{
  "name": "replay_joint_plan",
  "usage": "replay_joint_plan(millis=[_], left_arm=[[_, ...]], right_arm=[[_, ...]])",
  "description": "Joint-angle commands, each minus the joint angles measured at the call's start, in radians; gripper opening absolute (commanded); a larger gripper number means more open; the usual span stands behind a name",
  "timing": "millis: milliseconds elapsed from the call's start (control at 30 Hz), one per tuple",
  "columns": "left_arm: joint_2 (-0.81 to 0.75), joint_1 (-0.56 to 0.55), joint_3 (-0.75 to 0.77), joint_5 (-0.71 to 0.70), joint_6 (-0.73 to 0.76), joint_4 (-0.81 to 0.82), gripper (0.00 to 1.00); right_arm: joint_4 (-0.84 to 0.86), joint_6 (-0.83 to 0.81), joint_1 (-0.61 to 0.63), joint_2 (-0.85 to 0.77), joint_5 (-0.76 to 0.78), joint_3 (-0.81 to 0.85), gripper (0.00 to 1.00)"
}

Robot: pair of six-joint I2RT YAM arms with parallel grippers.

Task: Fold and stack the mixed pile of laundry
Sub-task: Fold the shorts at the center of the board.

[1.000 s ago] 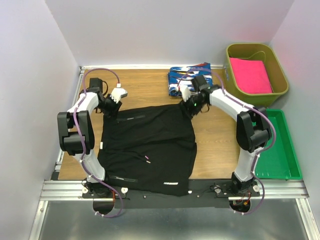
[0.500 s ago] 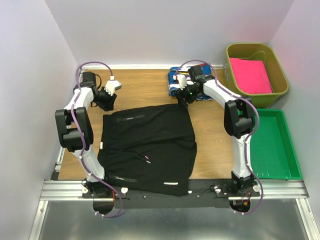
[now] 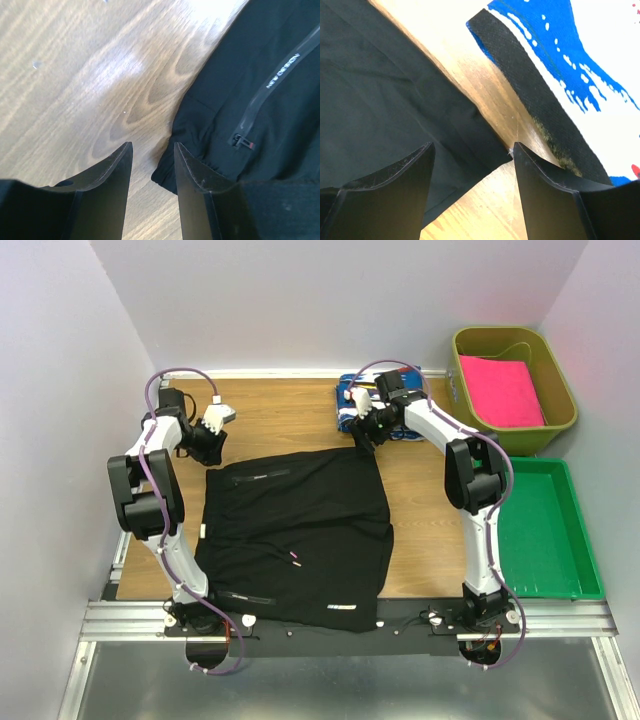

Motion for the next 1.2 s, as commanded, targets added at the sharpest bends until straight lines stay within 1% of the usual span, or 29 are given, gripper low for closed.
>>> replay_joint_plan(millis=[0, 100, 200, 233, 333, 367, 433, 467, 500, 633, 667, 767, 800, 833, 900, 933, 1000, 1033, 1100, 1133, 1167], left_arm=[[0.047, 0.018, 0.034, 0.017, 0.01, -0.002, 0.47], [0.069, 0.022, 0.059, 0.006, 0.016, -0.015, 0.49], [0.093, 0.025, 0.088, -0.002, 0.033, -0.044, 0.51], [0.098, 0.024, 0.098, -0.002, 0.039, -0.06, 0.51], [0.113, 0.025, 0.103, 0.018, 0.071, -0.106, 0.52], [0.113, 0.024, 0.1, 0.026, 0.082, -0.119, 0.53], [0.106, 0.024, 0.085, 0.056, 0.113, -0.151, 0.53], [0.095, 0.024, 0.082, 0.066, 0.119, -0.159, 0.54], [0.087, 0.025, 0.077, 0.078, 0.125, -0.165, 0.54], [0.087, 0.024, 0.062, 0.092, 0.124, -0.169, 0.55], [0.1, 0.025, 0.06, 0.089, 0.125, -0.17, 0.55], [0.118, 0.024, 0.045, 0.064, 0.101, -0.145, 0.55], [0.126, 0.025, 0.045, 0.054, 0.095, -0.139, 0.53], [0.129, 0.024, 0.045, 0.032, 0.087, -0.124, 0.47], [0.135, 0.025, 0.045, 0.018, 0.079, -0.11, 0.4], [0.135, 0.024, 0.057, 0.012, 0.073, -0.104, 0.29], [0.147, 0.025, 0.082, 0.017, 0.058, -0.102, 0.19], [0.156, 0.024, 0.126, 0.029, 0.058, -0.113, 0.11], [0.181, 0.024, 0.177, 0.04, 0.058, -0.154, 0.03], [0.184, 0.025, 0.212, 0.047, 0.058, -0.16, 0.0], [0.173, 0.025, 0.224, 0.047, 0.058, -0.168, 0.0]], right_arm=[[0.012, -0.045, 0.007, 0.061, -0.014, 0.043, 0.72], [0.0, -0.064, 0.007, 0.086, -0.003, 0.043, 0.71], [0.006, -0.084, 0.007, 0.089, 0.003, 0.005, 0.65], [0.006, -0.085, 0.007, 0.088, 0.004, -0.005, 0.59], [0.0, -0.096, 0.006, 0.083, -0.002, -0.04, 0.5], [-0.003, -0.1, 0.007, 0.08, -0.005, -0.057, 0.46], [-0.003, -0.105, 0.007, 0.068, -0.009, -0.072, 0.41], [-0.002, -0.107, 0.006, 0.065, -0.011, -0.078, 0.35], [-0.003, -0.108, 0.007, 0.063, -0.012, -0.086, 0.32], [-0.012, -0.108, 0.009, 0.06, -0.026, -0.075, 0.18], [-0.014, -0.107, 0.009, 0.059, -0.029, -0.071, 0.12], [-0.017, -0.104, 0.014, 0.049, -0.026, -0.06, 0.01], [-0.012, -0.102, 0.014, 0.046, -0.026, -0.057, 0.01], [-0.006, -0.099, 0.015, 0.042, -0.022, -0.057, 0.01], [0.012, -0.091, 0.015, 0.032, -0.014, -0.046, 0.01], [0.017, -0.087, 0.015, 0.032, 0.004, -0.04, 0.01], [0.015, -0.07, 0.015, 0.048, 0.017, 0.009, 0.01], [0.008, -0.068, 0.015, 0.054, 0.023, 0.035, 0.01], [-0.014, -0.059, 0.014, 0.062, 0.027, 0.101, 0.01], [-0.02, -0.053, 0.014, 0.057, 0.028, 0.118, 0.01], [-0.023, -0.036, 0.012, 0.049, 0.023, 0.133, 0.01]])
